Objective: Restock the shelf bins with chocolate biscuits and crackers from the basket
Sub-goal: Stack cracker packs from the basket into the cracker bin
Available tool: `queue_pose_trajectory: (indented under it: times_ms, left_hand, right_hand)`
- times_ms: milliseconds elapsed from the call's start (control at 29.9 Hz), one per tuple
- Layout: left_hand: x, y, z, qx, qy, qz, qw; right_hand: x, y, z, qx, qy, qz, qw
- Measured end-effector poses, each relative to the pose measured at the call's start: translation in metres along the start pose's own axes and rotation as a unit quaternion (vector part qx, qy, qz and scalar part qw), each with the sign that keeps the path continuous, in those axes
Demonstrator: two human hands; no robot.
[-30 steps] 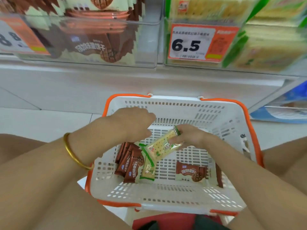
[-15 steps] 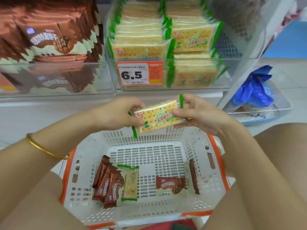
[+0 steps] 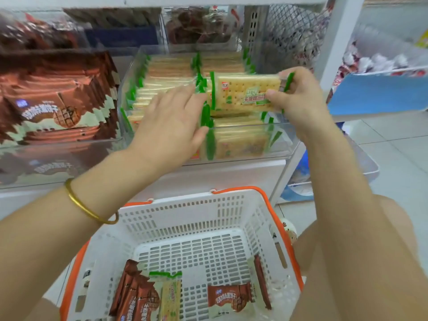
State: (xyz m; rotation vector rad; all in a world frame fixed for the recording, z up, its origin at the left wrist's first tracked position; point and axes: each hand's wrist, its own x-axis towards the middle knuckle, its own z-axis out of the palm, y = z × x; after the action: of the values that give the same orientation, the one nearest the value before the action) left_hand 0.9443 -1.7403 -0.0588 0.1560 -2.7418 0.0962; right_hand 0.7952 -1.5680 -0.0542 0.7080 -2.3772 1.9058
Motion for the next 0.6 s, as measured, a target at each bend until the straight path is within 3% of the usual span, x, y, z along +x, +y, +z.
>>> queue_pose_trajectory:
  times_ms: [100,201,434,602]
  left_hand:
    - [0.000,0.001,0.005,0.007,-0.018,-0.013,1.000]
    - [-0.002,0.001,0.009,0.007,-0.016,-0.011,1.000]
    - [-0.003,0.000,0.011,-0.006,-0.004,-0.007,1.000]
    - [-0.015,-0.002,0.005,-0.025,0.079,0.028,0.996]
  right_hand:
    - [0.021,0.004,0.015,-0.130,-0.036,0.030,0.990]
    - [0.028,0.006,0.023,-0.279,-0.004,0.048,0.959]
    - [0.020,0.002,0.025,-0.254,0.029,0.044,0.966]
    - [-0.009,-0.003,0.026,-0.289,0.132,-0.050,0.947]
